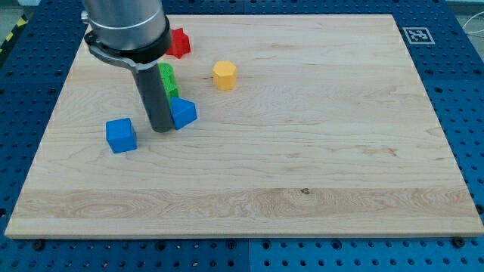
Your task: Slide the blue cube closer to the blue triangle
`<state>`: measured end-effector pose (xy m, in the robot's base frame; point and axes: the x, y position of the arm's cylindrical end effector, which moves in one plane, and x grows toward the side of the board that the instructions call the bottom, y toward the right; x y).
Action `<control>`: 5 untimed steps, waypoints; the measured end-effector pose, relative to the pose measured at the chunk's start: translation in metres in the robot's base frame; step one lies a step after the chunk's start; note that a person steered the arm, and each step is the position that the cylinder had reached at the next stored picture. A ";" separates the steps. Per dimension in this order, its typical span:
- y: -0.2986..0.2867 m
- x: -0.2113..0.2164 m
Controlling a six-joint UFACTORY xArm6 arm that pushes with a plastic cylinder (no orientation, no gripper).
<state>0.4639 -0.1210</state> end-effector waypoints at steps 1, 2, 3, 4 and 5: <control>0.009 -0.001; 0.015 -0.005; -0.002 -0.011; -0.060 -0.015; -0.111 -0.014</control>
<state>0.4495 -0.2321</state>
